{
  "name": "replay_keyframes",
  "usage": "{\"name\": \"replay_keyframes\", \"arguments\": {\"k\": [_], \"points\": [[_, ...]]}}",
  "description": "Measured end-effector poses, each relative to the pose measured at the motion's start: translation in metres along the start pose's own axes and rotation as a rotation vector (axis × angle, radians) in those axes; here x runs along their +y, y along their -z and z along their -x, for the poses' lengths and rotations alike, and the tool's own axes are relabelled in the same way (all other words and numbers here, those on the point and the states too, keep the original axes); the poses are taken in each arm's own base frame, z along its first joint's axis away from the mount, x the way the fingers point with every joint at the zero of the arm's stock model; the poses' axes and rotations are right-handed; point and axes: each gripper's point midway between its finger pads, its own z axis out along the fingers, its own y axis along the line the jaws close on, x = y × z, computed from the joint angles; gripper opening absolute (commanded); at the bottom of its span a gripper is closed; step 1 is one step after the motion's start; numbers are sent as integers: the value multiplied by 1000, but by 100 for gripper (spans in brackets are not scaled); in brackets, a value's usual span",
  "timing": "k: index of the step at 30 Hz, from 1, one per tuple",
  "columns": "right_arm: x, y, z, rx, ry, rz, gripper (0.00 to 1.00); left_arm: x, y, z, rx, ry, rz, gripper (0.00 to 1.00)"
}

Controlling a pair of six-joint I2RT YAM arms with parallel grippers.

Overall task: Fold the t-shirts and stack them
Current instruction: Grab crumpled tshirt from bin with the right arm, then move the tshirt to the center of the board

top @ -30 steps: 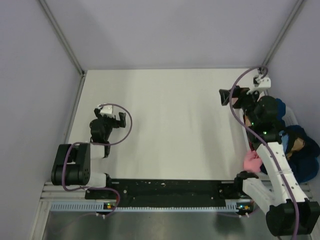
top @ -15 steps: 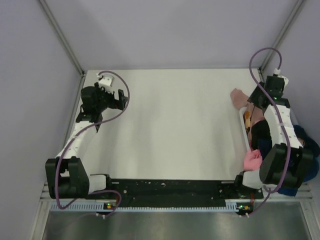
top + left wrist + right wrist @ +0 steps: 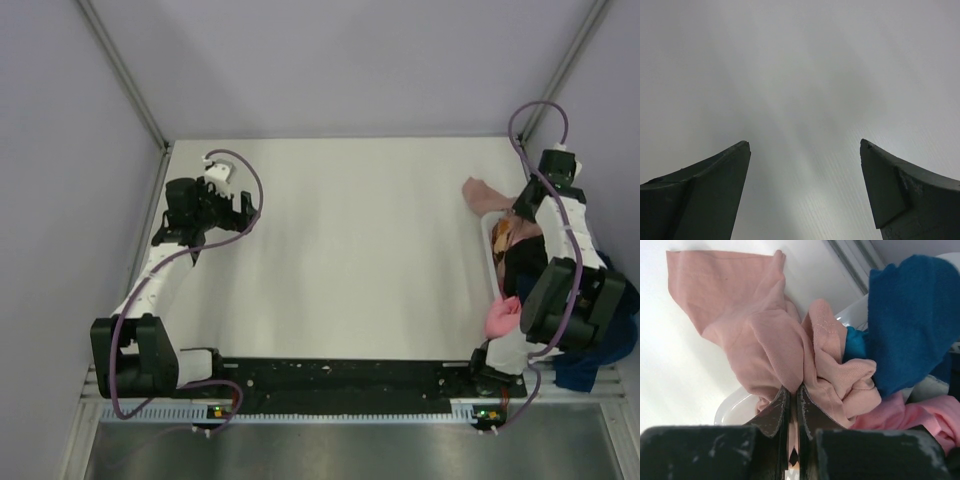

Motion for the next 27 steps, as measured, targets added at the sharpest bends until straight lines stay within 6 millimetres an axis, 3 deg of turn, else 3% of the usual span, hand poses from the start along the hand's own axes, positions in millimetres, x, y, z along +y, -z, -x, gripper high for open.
{"name": "replay_keyframes", "arguments": {"k": [4,8,12,15,20,24,27], "points": [[-4,21,15,-50,1,-12,0,0,0,-1,5,-5,2,94],[-10,72,59,-195,-17,-20,0,0,4,-5,24,-1,6,94],[-11,148,120,-429,-46,26,0,-2,7,-1,21,-6,5,95],[-6,204,155,-604,-60,93,0,-2,11,6,14,-12,6,95],[22,319,212,-947,-18,338,0,-6,19,22,-12,-30,3,96],[44,405,238,-1174,52,528,0,-7,26,32,-34,-48,6,96],[65,466,239,-1290,111,723,0,-7,28,33,-30,-49,10,97]]}}
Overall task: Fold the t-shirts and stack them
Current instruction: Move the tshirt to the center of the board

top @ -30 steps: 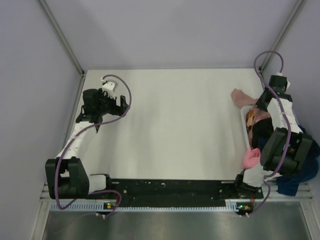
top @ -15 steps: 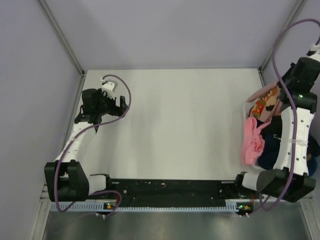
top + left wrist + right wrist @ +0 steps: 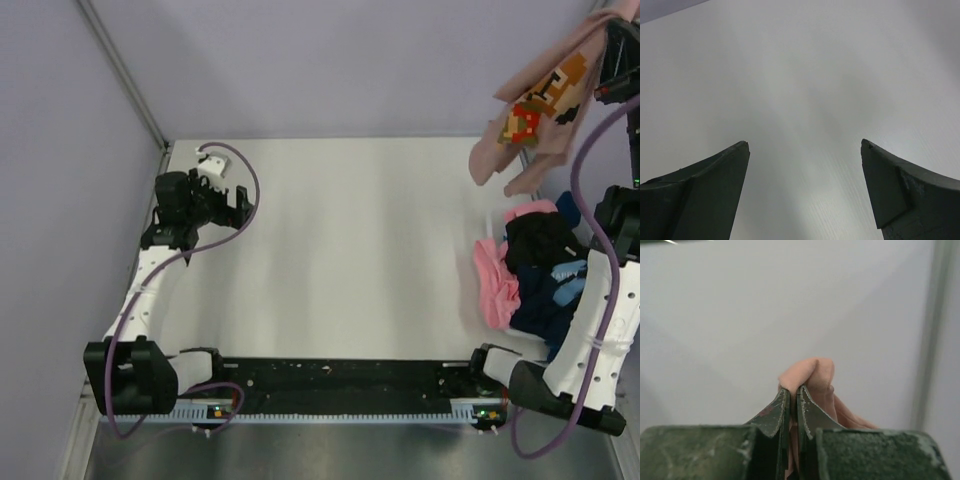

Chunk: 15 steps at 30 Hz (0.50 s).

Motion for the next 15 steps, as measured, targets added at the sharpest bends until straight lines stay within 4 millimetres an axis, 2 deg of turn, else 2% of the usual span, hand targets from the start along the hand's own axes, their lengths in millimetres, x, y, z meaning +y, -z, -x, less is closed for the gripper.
{"name": "replay_keyframes", "arguments": {"k": [1,3,4,6,7,9,11,13,15], "points": [[14,-1,12,-32,-21,65,0,1,1,0,4,2,7,98],[54,-2,38,-96,-101,259,0,4,2,0,16,6,24,98],[75,0,44,-110,-143,354,0,6,4,1,27,10,36,98],[119,9,45,-96,-223,532,0,10,8,9,44,19,61,98],[146,16,38,-69,-270,627,0,13,11,19,41,17,76,98],[204,36,16,7,-359,822,0,19,17,41,22,6,110,99],[256,54,-18,110,-416,985,0,25,26,62,-7,-9,149,99],[293,63,-58,212,-443,1086,0,28,33,73,-25,-19,177,99],[316,69,-109,323,-449,1130,0,30,40,74,-21,-23,203,99]]}}
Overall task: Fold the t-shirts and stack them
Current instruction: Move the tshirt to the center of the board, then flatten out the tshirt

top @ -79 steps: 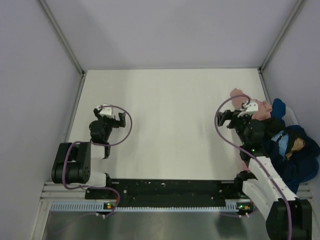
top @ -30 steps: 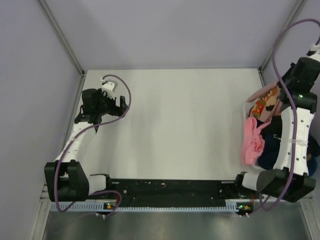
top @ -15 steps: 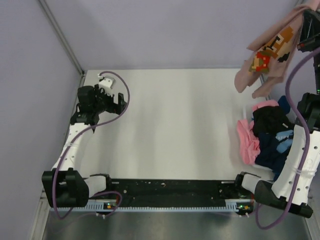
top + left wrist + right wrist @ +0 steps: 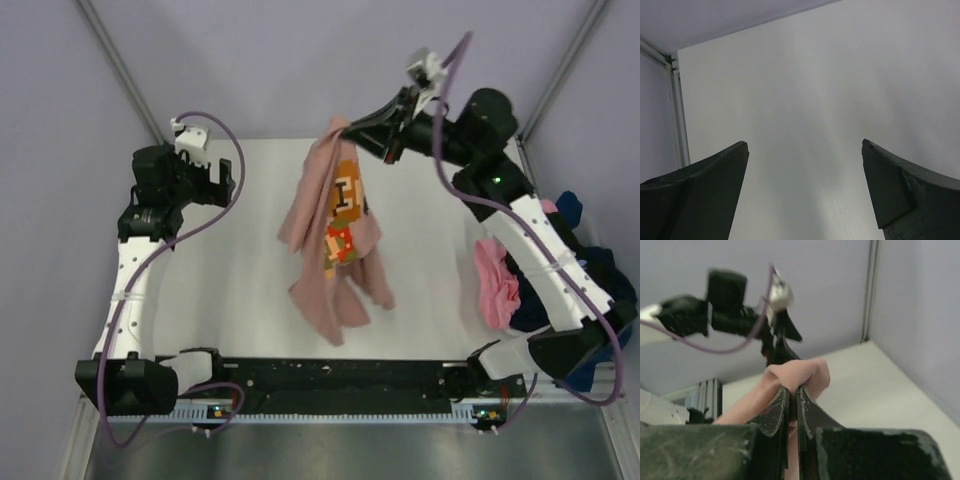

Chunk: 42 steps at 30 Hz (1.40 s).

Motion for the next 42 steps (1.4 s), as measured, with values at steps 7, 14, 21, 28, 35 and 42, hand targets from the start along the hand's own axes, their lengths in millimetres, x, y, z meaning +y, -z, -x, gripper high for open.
{"name": "replay_keyframes", "arguments": {"k": [7,14,21,28,35,42], "points": [[-61,13,-231,390,-214,-153,3,-3,23,-19,41,-59,15,98],[-187,50,-349,663,-348,-571,56,-22,28,-51,96,-106,-85,96],[-250,140,-370,809,-383,-962,65,-28,27,-84,181,-56,-116,99],[-100,59,-389,911,-89,-560,73,3,29,-97,214,98,-34,98],[-73,-3,-422,959,18,-303,88,22,27,-125,314,176,22,97],[-83,-9,-486,1063,12,-238,37,17,29,-150,372,178,16,96]]}}
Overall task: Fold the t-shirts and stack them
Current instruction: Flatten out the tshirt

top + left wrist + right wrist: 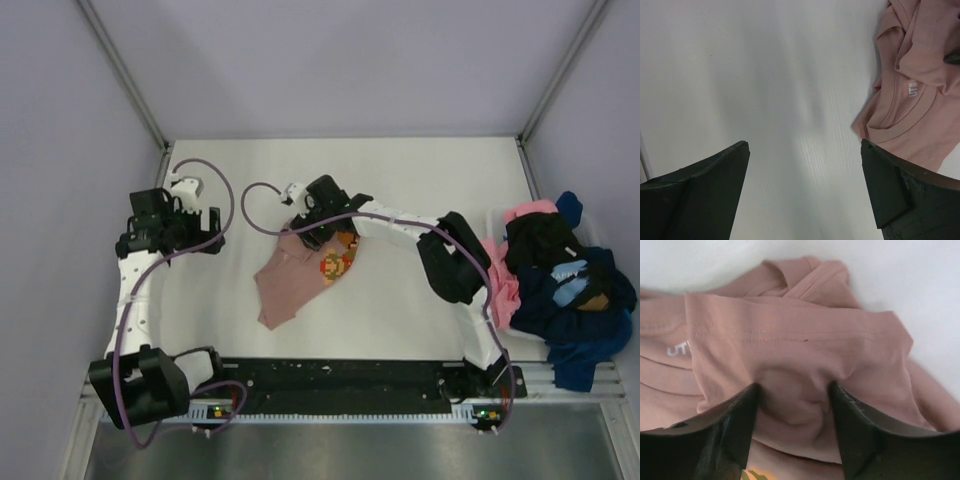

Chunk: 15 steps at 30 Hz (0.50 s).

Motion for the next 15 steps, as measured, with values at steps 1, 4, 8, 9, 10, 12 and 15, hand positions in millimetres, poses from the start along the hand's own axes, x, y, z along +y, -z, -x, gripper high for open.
{"name": "replay_keyframes", "arguments": {"k": [1,4,8,9,10,12,15], "points": [[0,-4,-4,10,-3,3,21,-2,0,-3,8,-9,-10,96],[1,-7,-10,29,-13,1,0,-9,4,-7,5,-45,-46,99],[-4,6,-8,9,-68,-8,0,-30,7,-15,-9,-134,-124,99],[-4,16,-11,5,-99,-1,0,-42,4,-21,3,-177,-155,99],[-4,25,-12,0,-125,5,0,-55,1,-27,16,-225,-191,99],[-8,54,-13,-36,-186,13,0,-89,-10,-44,49,-367,-273,99],[-17,102,-5,-115,-260,4,0,-123,-25,-80,124,-513,-388,99]]}}
